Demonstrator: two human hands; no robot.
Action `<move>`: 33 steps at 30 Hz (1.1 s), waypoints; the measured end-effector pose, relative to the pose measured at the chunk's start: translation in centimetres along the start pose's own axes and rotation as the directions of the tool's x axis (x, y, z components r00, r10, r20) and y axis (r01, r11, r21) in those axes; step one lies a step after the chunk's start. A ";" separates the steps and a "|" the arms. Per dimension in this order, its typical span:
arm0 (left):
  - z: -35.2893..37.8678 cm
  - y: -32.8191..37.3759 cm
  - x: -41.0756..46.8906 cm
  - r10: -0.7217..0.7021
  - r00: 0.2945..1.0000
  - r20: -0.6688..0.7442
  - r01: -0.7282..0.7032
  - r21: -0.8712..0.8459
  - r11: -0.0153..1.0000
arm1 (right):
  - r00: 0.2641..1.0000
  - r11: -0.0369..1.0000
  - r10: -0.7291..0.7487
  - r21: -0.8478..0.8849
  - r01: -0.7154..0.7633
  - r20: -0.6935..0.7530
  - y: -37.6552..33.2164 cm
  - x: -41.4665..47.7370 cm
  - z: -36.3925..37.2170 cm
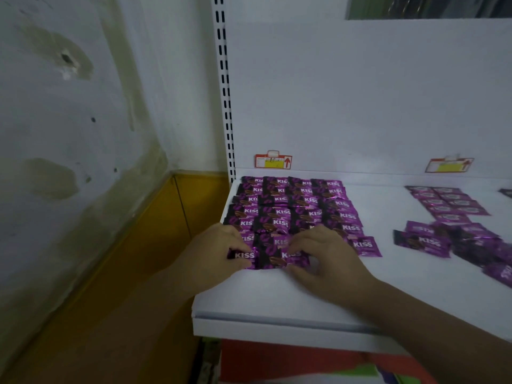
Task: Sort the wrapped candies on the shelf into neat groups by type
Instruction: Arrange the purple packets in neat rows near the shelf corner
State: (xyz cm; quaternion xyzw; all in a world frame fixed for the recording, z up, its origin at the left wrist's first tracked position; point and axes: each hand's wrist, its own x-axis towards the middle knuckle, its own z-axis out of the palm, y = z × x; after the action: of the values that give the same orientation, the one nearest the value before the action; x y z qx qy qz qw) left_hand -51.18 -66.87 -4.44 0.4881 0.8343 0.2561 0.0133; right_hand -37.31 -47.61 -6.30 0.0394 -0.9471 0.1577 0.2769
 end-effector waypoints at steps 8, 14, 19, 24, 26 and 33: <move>0.1 -0.2 0.1 0.008 1.000 -0.002 -0.008 -0.036 0.999 | 1.000 1.000 0.016 0.026 -0.016 0.024 -0.2 0.2 0.3; -0.1 -0.6 0.6 0.021 0.999 -0.044 -0.022 -0.017 1.000 | 0.995 0.999 0.028 -0.021 -0.027 0.100 -0.1 0.2 0.2; -0.3 0.8 4.2 0.076 0.997 -0.017 -0.076 0.037 0.996 | 0.997 0.995 0.023 -0.097 -0.015 0.080 0.4 0.5 -0.5; 2.1 4.0 8.7 0.091 0.988 0.123 -0.102 0.089 0.991 | 0.989 0.972 0.105 -0.221 -0.080 0.104 2.6 -0.7 -2.7; 3.4 5.7 10.0 0.118 0.982 0.149 -0.135 0.108 0.985 | 0.990 0.963 0.118 -0.251 -0.096 0.074 3.4 -2.0 -4.0; 7.6 12.1 13.3 0.320 0.927 0.198 -0.336 0.052 0.941 | 0.962 0.905 0.274 -0.331 -0.265 -0.020 6.3 -9.0 -8.7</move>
State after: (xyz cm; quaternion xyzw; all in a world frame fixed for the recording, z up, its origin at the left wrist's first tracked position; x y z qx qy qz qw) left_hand -46.31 -48.02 -2.66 0.6426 0.7461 0.1723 0.0279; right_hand -26.25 -38.93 -5.97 -0.1367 -0.9599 0.0326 0.2425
